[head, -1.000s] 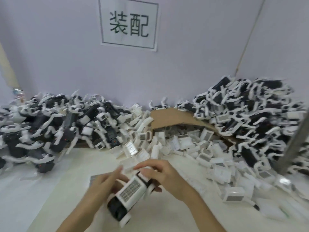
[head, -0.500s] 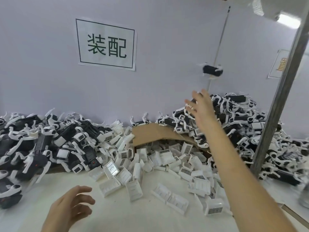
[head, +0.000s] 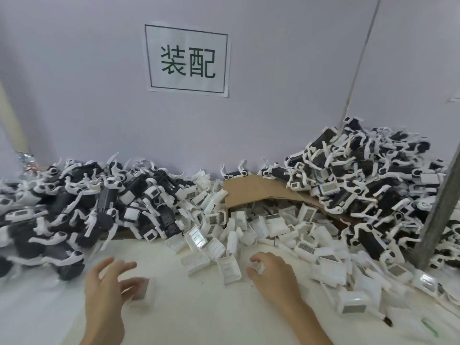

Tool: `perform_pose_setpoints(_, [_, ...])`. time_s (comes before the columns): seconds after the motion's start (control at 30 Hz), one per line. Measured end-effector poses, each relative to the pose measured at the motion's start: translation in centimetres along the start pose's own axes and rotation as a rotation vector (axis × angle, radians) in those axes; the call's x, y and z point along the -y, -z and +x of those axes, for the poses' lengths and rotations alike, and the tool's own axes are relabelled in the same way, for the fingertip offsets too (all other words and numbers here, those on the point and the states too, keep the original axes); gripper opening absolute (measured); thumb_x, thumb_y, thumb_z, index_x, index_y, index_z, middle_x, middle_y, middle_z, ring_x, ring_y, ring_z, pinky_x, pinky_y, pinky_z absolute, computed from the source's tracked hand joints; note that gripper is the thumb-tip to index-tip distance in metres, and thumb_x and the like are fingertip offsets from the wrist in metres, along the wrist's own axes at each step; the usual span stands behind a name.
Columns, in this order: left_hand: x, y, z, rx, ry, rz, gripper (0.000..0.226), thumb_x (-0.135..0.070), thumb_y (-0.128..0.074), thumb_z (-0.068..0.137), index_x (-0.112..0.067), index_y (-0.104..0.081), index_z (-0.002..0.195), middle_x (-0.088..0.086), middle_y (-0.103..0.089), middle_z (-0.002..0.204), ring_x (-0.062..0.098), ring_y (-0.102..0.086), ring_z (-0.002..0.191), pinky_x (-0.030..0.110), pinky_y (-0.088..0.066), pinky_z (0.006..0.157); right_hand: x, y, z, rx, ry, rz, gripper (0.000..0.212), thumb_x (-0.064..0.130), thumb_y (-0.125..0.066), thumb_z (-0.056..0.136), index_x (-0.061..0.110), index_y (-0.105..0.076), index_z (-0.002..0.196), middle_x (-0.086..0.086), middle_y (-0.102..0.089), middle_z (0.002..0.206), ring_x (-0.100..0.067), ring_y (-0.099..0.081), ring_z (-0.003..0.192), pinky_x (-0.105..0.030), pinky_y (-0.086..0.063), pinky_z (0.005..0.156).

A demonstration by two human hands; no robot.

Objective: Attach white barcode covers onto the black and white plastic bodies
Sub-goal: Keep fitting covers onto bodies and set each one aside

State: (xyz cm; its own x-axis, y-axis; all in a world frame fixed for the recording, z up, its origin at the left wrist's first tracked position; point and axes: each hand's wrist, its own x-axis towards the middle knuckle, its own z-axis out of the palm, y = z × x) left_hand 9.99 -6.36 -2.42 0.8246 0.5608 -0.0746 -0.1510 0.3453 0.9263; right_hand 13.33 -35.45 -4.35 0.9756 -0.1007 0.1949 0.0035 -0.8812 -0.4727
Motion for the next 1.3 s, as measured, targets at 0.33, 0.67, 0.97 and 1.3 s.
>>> perform_pose_setpoints(0.33, [-0.6,2.3,2.1,-0.220,-0.075,-0.006,0.030,-0.011,-0.058,0.098,-0.015,-0.040,0.122,0.011,-0.051,0.122,0.024,-0.063,0.072,0.035,-0.050,0.066,1.3,0.6,-0.8,-0.026,0.159,0.264,0.026,-0.004,-0.073,0.082,0.023,-0.072,0.084,0.006,-0.070,0.083,-0.016,-0.064,0.081,-0.005,-0.041,0.068])
perform_pose_setpoints(0.67, [-1.0,4.5,3.9,-0.059,-0.227,0.094,0.062,-0.010,-0.067,0.094,-0.022,-0.039,0.148,-0.001,-0.051,0.135,0.004,-0.061,0.100,0.030,-0.051,0.086,2.4,0.7,-1.3,-0.178,0.258,0.500,0.022,0.005,-0.066,0.092,0.025,-0.074,0.090,0.011,-0.068,0.092,-0.003,-0.064,0.074,-0.013,-0.051,0.053])
perform_pose_setpoints(0.97, [-1.1,3.5,3.2,0.025,0.003,-0.179,0.002,-0.016,-0.064,0.095,-0.016,-0.064,0.093,-0.005,-0.045,0.063,0.003,-0.043,0.040,0.020,-0.044,0.049,4.2,-0.1,-2.0,0.234,-0.101,0.984,0.025,-0.001,-0.066,0.091,0.017,-0.066,0.108,-0.008,-0.063,0.103,-0.022,-0.065,0.077,-0.027,-0.054,0.047])
perform_pose_setpoints(1.3, [-2.2,2.5,0.6,0.529,0.130,-0.272,0.032,-0.032,-0.079,0.076,-0.027,-0.047,0.079,-0.011,-0.018,0.050,0.006,-0.020,0.041,0.018,-0.025,0.035,4.6,0.0,-2.3,0.288,-0.077,1.092,0.039,-0.012,-0.069,0.081,0.013,-0.069,0.110,-0.011,-0.077,0.097,-0.020,-0.070,0.088,-0.025,-0.055,0.074])
